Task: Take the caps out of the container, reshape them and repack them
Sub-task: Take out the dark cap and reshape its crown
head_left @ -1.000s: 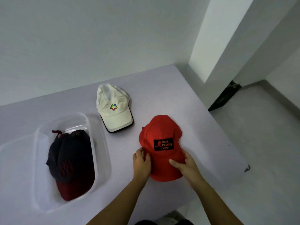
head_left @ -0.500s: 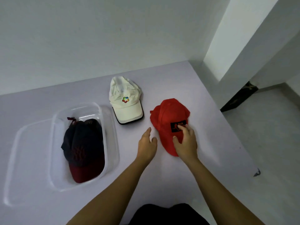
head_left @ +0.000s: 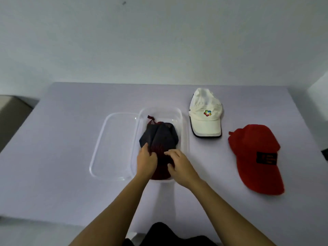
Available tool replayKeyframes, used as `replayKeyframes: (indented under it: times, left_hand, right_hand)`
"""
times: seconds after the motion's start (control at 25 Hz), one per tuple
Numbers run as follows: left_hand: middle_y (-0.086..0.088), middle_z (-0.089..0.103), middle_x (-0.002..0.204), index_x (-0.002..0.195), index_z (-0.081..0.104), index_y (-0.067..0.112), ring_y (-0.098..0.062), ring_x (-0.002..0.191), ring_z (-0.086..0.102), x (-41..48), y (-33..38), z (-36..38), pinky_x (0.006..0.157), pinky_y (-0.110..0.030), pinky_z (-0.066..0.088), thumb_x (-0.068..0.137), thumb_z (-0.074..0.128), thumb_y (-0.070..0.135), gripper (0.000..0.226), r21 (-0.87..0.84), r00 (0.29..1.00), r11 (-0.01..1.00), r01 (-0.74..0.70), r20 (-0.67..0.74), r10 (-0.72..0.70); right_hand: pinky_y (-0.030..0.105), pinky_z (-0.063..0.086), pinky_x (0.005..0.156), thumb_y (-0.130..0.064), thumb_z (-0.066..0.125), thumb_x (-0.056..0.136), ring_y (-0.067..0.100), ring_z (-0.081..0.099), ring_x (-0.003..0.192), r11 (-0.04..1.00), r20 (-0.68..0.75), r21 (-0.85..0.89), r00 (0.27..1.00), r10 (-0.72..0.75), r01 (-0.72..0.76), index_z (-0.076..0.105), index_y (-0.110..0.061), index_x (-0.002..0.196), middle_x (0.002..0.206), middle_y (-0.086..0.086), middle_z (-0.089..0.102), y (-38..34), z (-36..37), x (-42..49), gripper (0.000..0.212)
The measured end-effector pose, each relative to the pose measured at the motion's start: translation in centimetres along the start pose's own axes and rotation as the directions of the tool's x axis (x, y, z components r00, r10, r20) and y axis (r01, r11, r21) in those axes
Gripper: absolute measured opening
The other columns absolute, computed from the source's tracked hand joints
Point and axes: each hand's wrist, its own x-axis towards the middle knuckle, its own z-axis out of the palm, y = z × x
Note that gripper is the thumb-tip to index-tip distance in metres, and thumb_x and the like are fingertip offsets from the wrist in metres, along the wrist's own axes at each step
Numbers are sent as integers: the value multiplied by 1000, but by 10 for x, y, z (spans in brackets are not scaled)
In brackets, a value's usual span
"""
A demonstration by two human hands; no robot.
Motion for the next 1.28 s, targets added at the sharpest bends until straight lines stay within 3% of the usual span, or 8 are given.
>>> replayKeyframes:
  times: [0.08, 0.16, 0.24, 0.4, 0.56, 0.72, 0.96, 1.28]
  left_hand:
    - [-15, 60, 121, 125, 49, 6, -32, 108, 58, 9, -12, -9, 91, -37, 50, 86, 44, 5, 39, 32, 996, 998, 59, 60, -61]
    - [-15, 57, 123, 129, 47, 6, -31, 109, 56, 11, -17, -12, 85, -32, 46, 86, 44, 3, 43, 39, 988, 996, 77, 134, -82]
    - [-14, 53, 131, 133, 42, 7, -30, 115, 52, 11, -20, -13, 88, -31, 42, 88, 41, 5, 45, 23, 975, 994, 103, 195, -105]
    - [-11, 37, 150, 147, 28, 12, -28, 136, 37, 16, -29, -17, 110, -35, 30, 95, 33, 8, 53, -27, 962, 992, 122, 250, -111]
    - [-10, 31, 153, 149, 26, 13, -27, 139, 33, 24, -40, -19, 111, -35, 29, 92, 33, 2, 58, 0, 950, 996, 94, 298, -90]
    - [-10, 34, 149, 146, 32, 13, -29, 134, 38, 26, -38, -18, 108, -37, 34, 89, 34, 1, 58, 28, 944, 998, 61, 324, -67]
    - [-14, 50, 126, 120, 51, 8, -27, 103, 54, 31, -38, -21, 89, -35, 46, 95, 48, 25, 30, 20, 965, 997, 74, 253, -76]
    - [-8, 39, 110, 98, 49, 12, -22, 85, 48, 37, -34, -22, 79, -28, 40, 93, 54, 33, 22, 26, 981, 999, 26, 193, -30]
  right_hand:
    - [36, 31, 114, -16, 51, 93, 27, 26, 140, 989, 165, -142, 985, 52, -29, 25, -16, 146, 158, 6, 11, -11, 16, 16, 59]
    - [42, 30, 114, -20, 55, 91, 34, 20, 142, 976, 213, -178, 964, 162, -125, 7, -17, 150, 159, 10, -8, -15, 28, 33, 76]
    - [43, 27, 114, -26, 58, 90, 36, 20, 142, 968, 140, -96, 960, 243, -231, -3, -15, 150, 159, 12, -2, -14, 37, 48, 87]
    - [36, 29, 111, -23, 50, 94, 29, 32, 137, 929, -47, 115, 932, 360, -353, 6, -10, 150, 152, 12, 27, -11, 37, 67, 72]
    - [37, 30, 110, -30, 51, 94, 31, 32, 136, 922, -80, 77, 919, 385, -379, 20, -12, 148, 150, 14, 26, -11, 33, 75, 65]
    - [29, 41, 95, -19, 58, 91, 28, 49, 123, 917, -151, 149, 908, 390, -369, 42, -9, 130, 138, 13, 45, -15, 32, 80, 43]
    - [34, 41, 100, -16, 57, 91, 29, 50, 122, 924, -90, 95, 921, 378, -370, 36, -9, 139, 136, 15, 46, -15, 28, 82, 52]
    - [32, 45, 94, -25, 57, 91, 26, 55, 114, 921, -96, 151, 922, 376, -360, 46, -7, 127, 129, 13, 52, -13, 26, 81, 42]
